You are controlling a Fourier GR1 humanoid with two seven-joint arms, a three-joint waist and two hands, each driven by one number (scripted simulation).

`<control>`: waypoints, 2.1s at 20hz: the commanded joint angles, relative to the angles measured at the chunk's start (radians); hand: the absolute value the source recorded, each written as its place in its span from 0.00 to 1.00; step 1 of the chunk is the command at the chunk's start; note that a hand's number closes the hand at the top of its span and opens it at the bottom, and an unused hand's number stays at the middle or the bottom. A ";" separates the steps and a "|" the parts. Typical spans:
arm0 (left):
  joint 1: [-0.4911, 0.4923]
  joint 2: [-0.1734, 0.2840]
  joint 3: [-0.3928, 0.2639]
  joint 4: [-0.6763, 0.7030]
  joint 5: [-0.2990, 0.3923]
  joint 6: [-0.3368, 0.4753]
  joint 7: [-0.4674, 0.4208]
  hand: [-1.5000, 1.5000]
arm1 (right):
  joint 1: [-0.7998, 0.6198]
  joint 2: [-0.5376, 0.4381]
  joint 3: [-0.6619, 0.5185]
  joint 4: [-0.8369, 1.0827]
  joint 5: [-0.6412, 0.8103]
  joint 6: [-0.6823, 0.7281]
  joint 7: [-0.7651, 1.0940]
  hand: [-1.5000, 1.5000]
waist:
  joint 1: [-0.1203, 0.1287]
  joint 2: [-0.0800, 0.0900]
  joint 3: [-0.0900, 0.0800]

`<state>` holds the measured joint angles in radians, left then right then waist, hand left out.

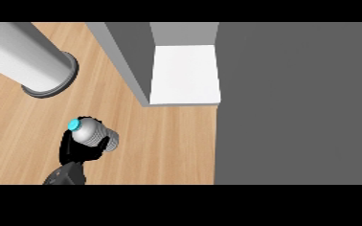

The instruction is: Pick up the bottled water, place it into the cabinet and close the cabinet

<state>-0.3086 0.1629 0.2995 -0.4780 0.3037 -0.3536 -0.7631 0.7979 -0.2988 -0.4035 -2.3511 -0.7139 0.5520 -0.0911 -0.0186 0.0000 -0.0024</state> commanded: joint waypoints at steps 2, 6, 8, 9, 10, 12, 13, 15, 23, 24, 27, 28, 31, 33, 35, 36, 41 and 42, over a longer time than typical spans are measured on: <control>-0.005 0.038 -0.010 -0.019 -0.018 -0.043 -0.076 1.00 | 0.063 0.063 0.034 -0.209 -0.052 -0.042 0.053 0.00 | -0.003 0.000 0.000; 0.067 0.031 -0.061 -0.141 -0.043 -0.014 -0.027 1.00 | 0.093 -0.003 -0.066 -0.205 -0.166 -0.029 0.046 0.00 | 0.008 -0.007 0.002; 0.048 -0.019 -0.089 -0.217 -0.043 0.035 0.034 1.00 | 0.118 0.052 -0.020 -0.207 -0.075 -0.008 0.031 0.00 | 0.006 -0.009 0.003; 0.045 0.000 -0.095 -0.235 -0.037 0.015 0.079 1.00 | 0.076 0.004 -0.021 -0.220 -0.114 -0.067 0.080 0.00 | 0.017 -0.006 0.002; 0.056 -0.027 -0.115 -0.297 -0.033 0.029 0.118 1.00 | 0.086 0.043 -0.004 -0.198 -0.082 -0.053 0.050 0.00 | 0.018 -0.009 0.003; 0.066 -0.085 -0.152 -0.353 -0.066 0.098 0.097 1.00 | 0.063 0.043 -0.012 -0.161 -0.060 -0.024 0.023 0.00 | 0.015 -0.007 0.003; 0.043 -0.067 -0.152 -0.395 -0.051 0.094 0.163 1.00 | 0.031 -0.008 -0.038 -0.155 -0.127 -0.062 0.049 0.00 | 0.022 -0.006 0.003; 0.050 -0.113 -0.178 -0.463 -0.060 0.149 0.199 1.00 | 0.086 0.022 -0.026 -0.199 -0.087 -0.048 0.047 0.00 | 0.014 -0.009 0.003; 0.042 -0.162 -0.421 -0.692 0.004 0.399 0.353 1.00 | 0.015 -0.016 -0.005 -0.152 -0.095 -0.075 0.056 0.00 | 0.015 -0.005 0.002; 0.066 -0.162 -0.464 -0.689 0.002 0.453 0.348 1.00 | 0.061 -0.013 -0.046 -0.163 -0.132 -0.047 0.042 0.00 | 0.001 -0.006 0.001; 0.003 -0.162 -0.464 -0.692 0.004 0.521 0.372 1.00 | 0.075 -0.007 -0.057 -0.216 -0.160 -0.081 0.064 0.00 | -0.003 -0.003 0.001; 0.026 -0.163 -0.525 -0.769 0.015 0.557 0.419 1.00 | 0.054 -0.032 -0.052 -0.185 -0.163 -0.072 0.073 0.00 | 0.006 -0.004 0.001; -0.040 -0.163 -0.571 -0.727 0.044 0.655 0.393 1.00 | 0.086 -0.019 -0.084 -0.176 -0.170 -0.006 0.032 0.00 | -0.011 -0.003 0.001; -0.130 -0.163 -0.622 -0.701 0.052 0.767 0.430 1.00 | -0.001 -0.064 -0.067 -0.114 -0.179 -0.063 0.073 0.00 | -0.002 0.001 0.001; -0.140 -0.163 -0.587 -0.673 -0.010 0.761 0.445 1.00 | 0.072 -0.023 -0.079 -0.191 -0.196 -0.049 0.063 0.00 | -0.008 -0.002 0.001; -0.167 -0.163 -0.611 -0.686 -0.012 0.826 0.485 1.00 | 0.081 -0.026 -0.095 -0.136 -0.199 0.012 0.032 0.00 | -0.011 -0.004 0.002; -0.273 -0.163 -0.609 -0.563 -0.023 0.879 0.547 1.00 | 0.070 -0.042 -0.090 -0.154 -0.227 -0.025 0.065 0.00 | -0.004 0.000 0.001; -0.355 -0.163 -0.611 -0.462 0.015 0.912 0.500 1.00 | -0.008 -0.029 -0.040 -0.126 -0.156 -0.057 0.057 0.00 | -0.013 0.007 0.001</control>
<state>-0.5511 0.0003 -0.3045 -1.0551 0.3072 0.4913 -0.2747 0.8118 -0.3377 -0.4584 -2.3410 -0.8204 0.5669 -0.0911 -0.0289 0.0009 -0.0012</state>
